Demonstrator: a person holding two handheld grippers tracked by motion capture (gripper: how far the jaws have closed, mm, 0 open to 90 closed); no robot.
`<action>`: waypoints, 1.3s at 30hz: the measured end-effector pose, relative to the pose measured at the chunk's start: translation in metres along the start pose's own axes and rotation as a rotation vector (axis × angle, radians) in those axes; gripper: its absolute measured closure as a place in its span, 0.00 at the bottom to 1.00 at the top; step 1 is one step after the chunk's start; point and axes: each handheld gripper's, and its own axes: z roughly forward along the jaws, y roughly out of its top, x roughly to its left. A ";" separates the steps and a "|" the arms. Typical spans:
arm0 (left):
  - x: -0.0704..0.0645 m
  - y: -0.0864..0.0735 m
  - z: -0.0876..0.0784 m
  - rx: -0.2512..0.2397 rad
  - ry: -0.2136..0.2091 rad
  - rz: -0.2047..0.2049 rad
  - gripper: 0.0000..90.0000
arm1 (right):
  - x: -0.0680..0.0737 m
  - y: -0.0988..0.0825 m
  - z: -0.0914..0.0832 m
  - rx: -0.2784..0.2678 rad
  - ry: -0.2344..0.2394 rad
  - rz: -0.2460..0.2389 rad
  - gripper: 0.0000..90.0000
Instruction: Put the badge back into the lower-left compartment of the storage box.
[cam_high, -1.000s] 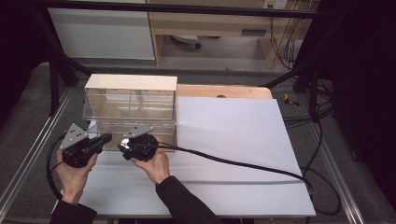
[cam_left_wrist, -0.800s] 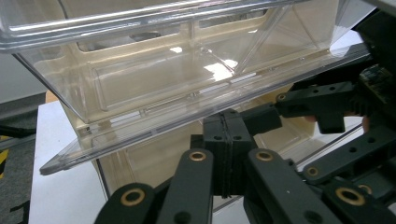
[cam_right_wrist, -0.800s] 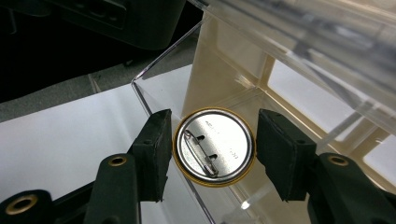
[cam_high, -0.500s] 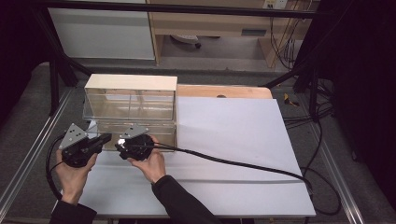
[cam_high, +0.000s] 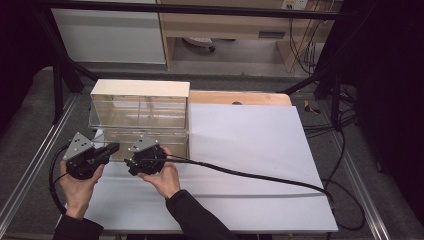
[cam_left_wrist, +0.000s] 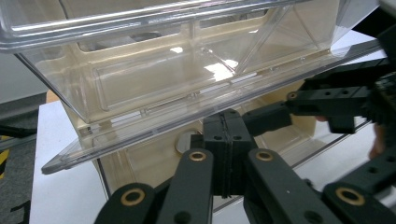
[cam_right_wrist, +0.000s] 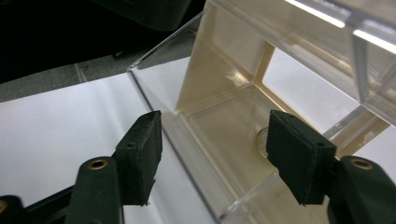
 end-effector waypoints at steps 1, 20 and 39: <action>0.000 0.000 0.000 0.000 0.000 0.000 1.00 | 0.000 0.000 -0.002 0.005 0.003 0.003 0.36; 0.000 -0.001 0.001 0.006 0.005 0.001 1.00 | -0.012 -0.019 -0.064 0.089 0.012 0.054 0.09; -0.001 -0.001 0.001 0.008 0.007 0.003 1.00 | -0.065 -0.076 -0.138 0.147 -0.071 0.132 0.01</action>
